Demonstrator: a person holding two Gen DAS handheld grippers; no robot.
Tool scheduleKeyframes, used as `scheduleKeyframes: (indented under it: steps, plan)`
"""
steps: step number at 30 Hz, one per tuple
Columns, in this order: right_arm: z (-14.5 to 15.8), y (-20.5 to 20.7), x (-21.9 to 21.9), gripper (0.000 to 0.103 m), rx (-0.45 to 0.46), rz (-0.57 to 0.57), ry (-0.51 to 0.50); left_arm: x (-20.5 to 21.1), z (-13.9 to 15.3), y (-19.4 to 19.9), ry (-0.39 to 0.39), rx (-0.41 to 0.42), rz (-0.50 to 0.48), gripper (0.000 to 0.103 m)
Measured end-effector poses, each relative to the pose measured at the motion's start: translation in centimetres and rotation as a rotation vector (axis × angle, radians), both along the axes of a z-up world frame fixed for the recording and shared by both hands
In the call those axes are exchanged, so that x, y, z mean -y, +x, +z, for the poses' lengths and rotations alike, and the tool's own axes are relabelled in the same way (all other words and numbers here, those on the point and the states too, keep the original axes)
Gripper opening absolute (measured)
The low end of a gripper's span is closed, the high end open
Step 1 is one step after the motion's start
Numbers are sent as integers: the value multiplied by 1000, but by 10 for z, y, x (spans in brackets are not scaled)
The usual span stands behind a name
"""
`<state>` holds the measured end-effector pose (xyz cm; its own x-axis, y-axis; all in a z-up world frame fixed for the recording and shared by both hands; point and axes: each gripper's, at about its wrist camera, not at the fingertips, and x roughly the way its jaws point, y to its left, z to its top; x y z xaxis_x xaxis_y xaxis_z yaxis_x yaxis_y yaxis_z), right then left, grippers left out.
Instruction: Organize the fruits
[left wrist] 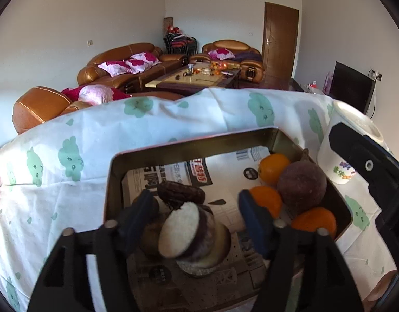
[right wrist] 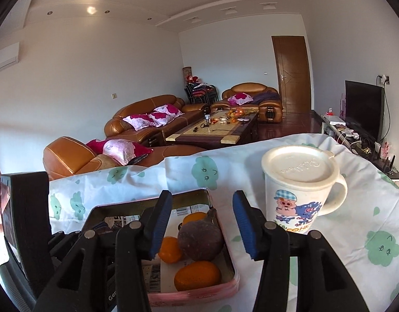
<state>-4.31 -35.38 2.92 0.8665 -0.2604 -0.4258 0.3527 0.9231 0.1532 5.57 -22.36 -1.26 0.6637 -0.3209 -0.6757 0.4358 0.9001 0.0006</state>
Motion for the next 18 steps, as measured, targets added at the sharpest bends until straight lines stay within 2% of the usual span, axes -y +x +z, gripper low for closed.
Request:
scheduleKeyframes:
  steps: [2, 5, 7, 14, 18]
  plan:
    - [-2, 0, 2, 56, -4, -8, 5, -2, 1, -4, -12, 8, 2, 98]
    - [-2, -2, 4, 63, 2, -12, -1, -4, 6, -13, -34, 37, -4, 103]
    - [-3, -2, 5, 67, 2, -13, 3, -3, 6, -15, -29, 36, -9, 103]
    - [-6, 0, 7, 68, -9, -5, 14, -6, 5, -19, -37, 2, -12, 103]
    - [-6, -3, 10, 68, 4, -8, 30, -12, 8, -28, -37, 23, 1, 103]
